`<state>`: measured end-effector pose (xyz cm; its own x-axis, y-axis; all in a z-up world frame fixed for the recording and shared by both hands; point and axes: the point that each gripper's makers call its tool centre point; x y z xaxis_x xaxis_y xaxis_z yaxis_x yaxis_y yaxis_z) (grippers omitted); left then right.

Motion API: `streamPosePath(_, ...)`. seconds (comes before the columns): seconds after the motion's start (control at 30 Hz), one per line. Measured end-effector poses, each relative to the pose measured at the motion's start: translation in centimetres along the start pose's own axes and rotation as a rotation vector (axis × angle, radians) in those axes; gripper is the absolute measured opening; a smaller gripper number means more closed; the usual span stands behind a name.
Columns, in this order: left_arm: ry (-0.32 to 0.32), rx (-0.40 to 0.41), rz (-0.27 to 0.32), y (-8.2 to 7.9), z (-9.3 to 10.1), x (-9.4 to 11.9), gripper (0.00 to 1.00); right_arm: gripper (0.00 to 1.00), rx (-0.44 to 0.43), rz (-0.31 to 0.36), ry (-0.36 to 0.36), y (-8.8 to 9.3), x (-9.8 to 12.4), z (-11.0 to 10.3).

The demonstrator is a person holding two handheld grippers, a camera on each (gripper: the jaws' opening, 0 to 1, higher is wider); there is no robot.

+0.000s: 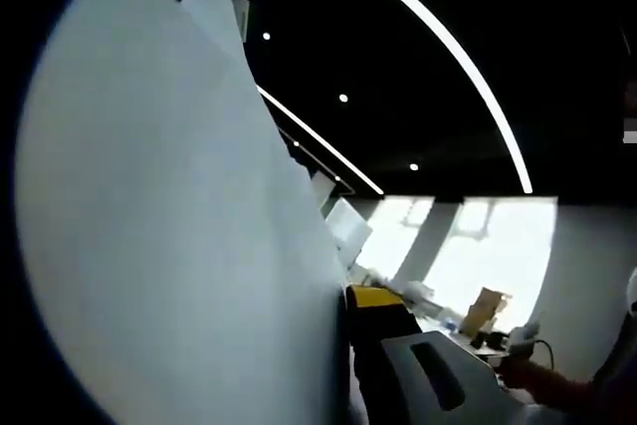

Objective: Organize the stack of printing papers by aligning and flattening the scattered papers on the table

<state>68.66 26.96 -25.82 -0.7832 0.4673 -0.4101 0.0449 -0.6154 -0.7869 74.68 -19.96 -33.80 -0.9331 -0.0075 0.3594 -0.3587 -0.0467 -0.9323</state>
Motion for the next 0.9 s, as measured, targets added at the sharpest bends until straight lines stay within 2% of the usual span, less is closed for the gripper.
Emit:
streamPosePath(0.2, 0.003, 0.001, -0.007, 0.2, 0.1, -0.1, 0.09, 0.9, 0.025, -0.018, 0.016, 0.7, -0.4, 0.4)
streamPosePath(0.3, 0.002, 0.002, -0.007, 0.2, 0.0, 0.0, 0.09, 0.9, 0.059, -0.057, 0.023, 1.7, -0.6, 0.7)
streamPosePath(0.47, 0.001, 0.0, -0.008, 0.1, 0.0, 0.0, 0.09, 0.9, 0.085, -0.058, 0.016, 1.8, -0.6, 0.5)
streamPosePath(0.9, 0.002, -0.012, -0.021, 0.3, 0.1, -0.1, 0.09, 0.88, 0.077, -0.061, -0.004, 2.0, -0.5, 0.1)
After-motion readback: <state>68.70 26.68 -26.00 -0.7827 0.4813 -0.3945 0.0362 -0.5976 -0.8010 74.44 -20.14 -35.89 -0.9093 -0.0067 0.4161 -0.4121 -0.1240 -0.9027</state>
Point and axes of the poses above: the point that each gripper's makers call its tool centre point, and the gripper's own axes: x roughly backward along the fingers, z roughly to its right, y roughly out of its underside, and after that the axes turned 15 degrees about y, right-handed
